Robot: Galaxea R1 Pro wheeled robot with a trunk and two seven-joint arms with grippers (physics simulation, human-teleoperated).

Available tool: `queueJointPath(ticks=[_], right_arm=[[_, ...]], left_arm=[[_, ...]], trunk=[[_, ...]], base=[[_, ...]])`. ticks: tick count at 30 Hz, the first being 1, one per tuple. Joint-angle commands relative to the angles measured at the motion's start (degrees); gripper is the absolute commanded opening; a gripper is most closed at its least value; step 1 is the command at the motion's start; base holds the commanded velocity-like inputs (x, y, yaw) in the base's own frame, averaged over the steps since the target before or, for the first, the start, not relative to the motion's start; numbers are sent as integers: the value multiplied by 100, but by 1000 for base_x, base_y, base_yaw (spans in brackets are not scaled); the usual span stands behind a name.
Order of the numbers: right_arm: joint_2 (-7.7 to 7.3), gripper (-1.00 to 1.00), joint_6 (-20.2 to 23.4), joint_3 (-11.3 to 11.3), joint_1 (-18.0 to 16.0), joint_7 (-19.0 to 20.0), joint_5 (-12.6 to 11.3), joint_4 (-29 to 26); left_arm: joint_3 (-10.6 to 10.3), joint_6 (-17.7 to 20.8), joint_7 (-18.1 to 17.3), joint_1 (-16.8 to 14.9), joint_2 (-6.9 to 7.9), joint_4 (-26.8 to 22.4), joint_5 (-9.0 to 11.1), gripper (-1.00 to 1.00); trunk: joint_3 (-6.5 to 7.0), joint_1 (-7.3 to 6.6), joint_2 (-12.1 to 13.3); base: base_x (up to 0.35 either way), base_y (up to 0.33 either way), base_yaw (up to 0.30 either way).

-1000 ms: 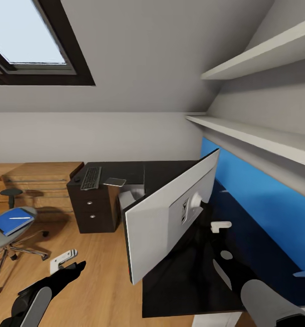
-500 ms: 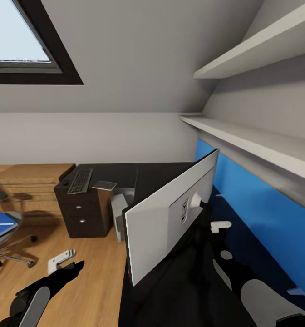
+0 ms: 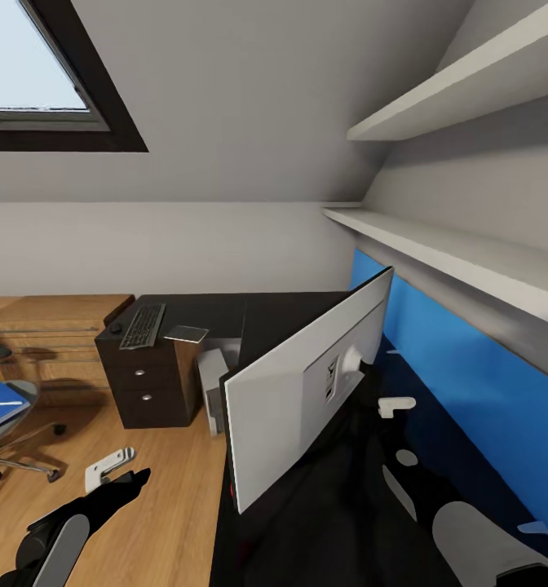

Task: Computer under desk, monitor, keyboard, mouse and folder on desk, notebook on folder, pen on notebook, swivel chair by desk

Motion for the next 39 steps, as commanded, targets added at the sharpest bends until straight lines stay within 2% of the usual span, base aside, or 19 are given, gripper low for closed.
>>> queueJointPath(ticks=[1,23,33,39], right_arm=[[-9,-100,-38,74,-3,-58,-148,13],[-11,-100,-29,82,-4,-49,-138,13],[-5,-100,-25,82,-3,-48,-139,7],[-11,-100,-37,82,-4,-57,-139,13]], left_arm=[[-1,17,50,-4,1,-8,61,100],[8,26,50,-4,1,-8,61,100],[10,21,50,-4,1,22,62,100],[58,18,50,-4,1,28,62,100]], trunk=[[-8,1,-4],[-8,1,-4],[-8,1,-4],[-8,1,-4]], base=[[0,0,0],[41,-21,0],[1,-209,0],[0,-36,0]])
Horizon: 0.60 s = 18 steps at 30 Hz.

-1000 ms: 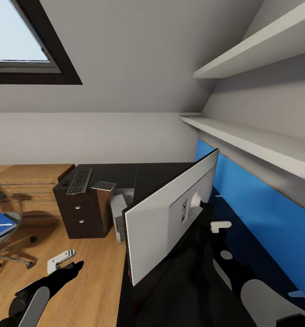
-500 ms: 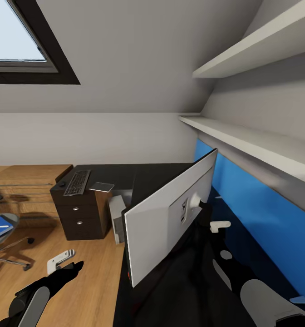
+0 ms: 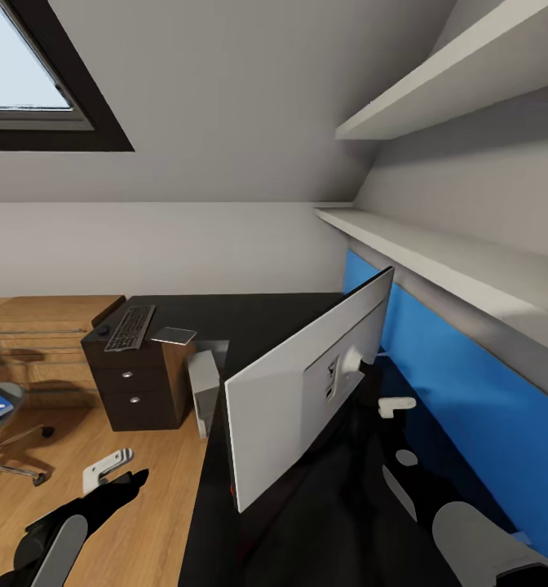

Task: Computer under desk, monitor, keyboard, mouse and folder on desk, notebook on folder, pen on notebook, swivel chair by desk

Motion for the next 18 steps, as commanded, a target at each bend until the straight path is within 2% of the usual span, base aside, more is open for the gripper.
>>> queueJointPath(ticks=[1,7,11,18], right_arm=[[-11,-100,-35,94,-6,-54,-141,13],[-11,-100,-36,94,-4,-55,-141,13],[-11,-100,-36,94,-6,-55,-141,13],[-10,-100,-36,94,-7,-55,-141,13]], left_arm=[[1,17,50,-3,1,-9,61,100],[21,17,50,-4,1,-9,45,100],[21,20,50,-3,1,-9,44,100],[21,21,50,-5,1,-9,44,100]], trunk=[[-8,1,-5],[-8,1,-5],[-8,1,-5],[-8,1,-5]], base=[[0,-2,0],[0,-9,0],[0,-164,0],[0,-36,0]])
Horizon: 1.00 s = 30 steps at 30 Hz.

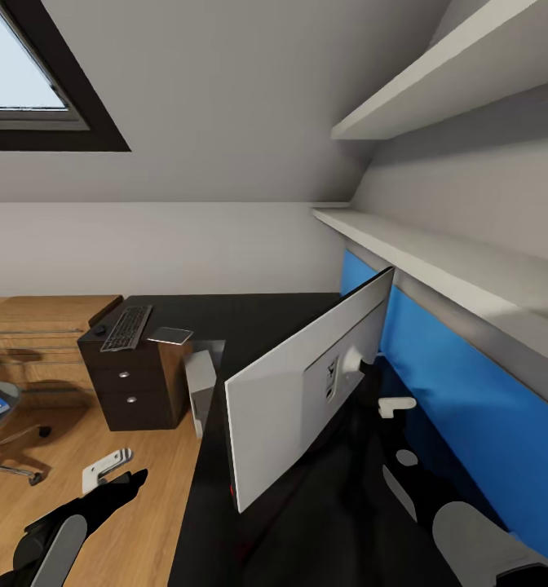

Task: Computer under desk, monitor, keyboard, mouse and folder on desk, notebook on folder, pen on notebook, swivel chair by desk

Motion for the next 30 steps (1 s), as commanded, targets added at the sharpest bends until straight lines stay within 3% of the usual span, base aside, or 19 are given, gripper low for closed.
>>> queueJointPath(ticks=[1,30], right_arm=[[-12,-100,-36,93,-4,-53,-138,12],[-12,-100,-38,93,-2,-22,-126,20]], left_arm=[[0,16,50,-3,1,-9,61,100],[15,5,58,-2,1,-9,61,100]], trunk=[[-8,1,-5],[-8,1,-5]], base=[[0,-6,0],[50,-38,0]])
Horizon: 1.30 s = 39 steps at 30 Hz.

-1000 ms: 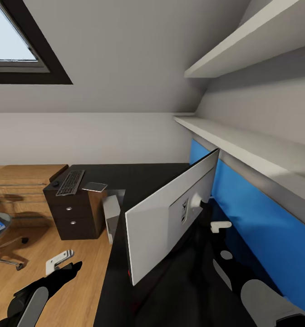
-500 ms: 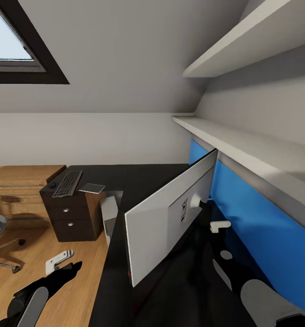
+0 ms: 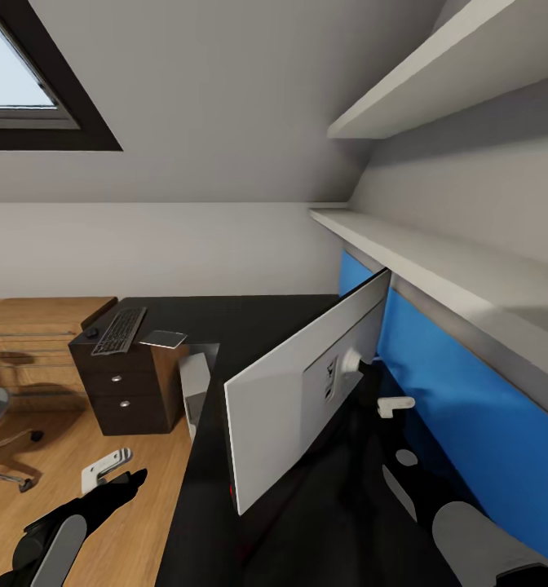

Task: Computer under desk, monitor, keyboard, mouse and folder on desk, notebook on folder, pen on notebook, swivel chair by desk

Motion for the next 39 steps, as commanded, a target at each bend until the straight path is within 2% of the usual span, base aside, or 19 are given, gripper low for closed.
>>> queueJointPath(ticks=[1,2,29,39], right_arm=[[-13,-100,-47,98,-4,-67,-176,32],[-13,100,-46,98,-4,-66,-176,32],[-5,100,-45,107,-4,-64,-172,31],[16,100,-45,115,-4,-68,-178,24]], left_arm=[[1,17,51,-3,2,-9,61,100],[1,17,51,-3,2,-9,61,100],[-7,26,50,-3,-1,-11,51,100],[-6,34,45,-3,1,-10,52,100]], trunk=[[-8,1,-4],[-8,1,-4],[-8,1,-4],[-8,1,-4]], base=[[0,0,0],[0,0,0],[-36,0,0],[-282,0,0]])
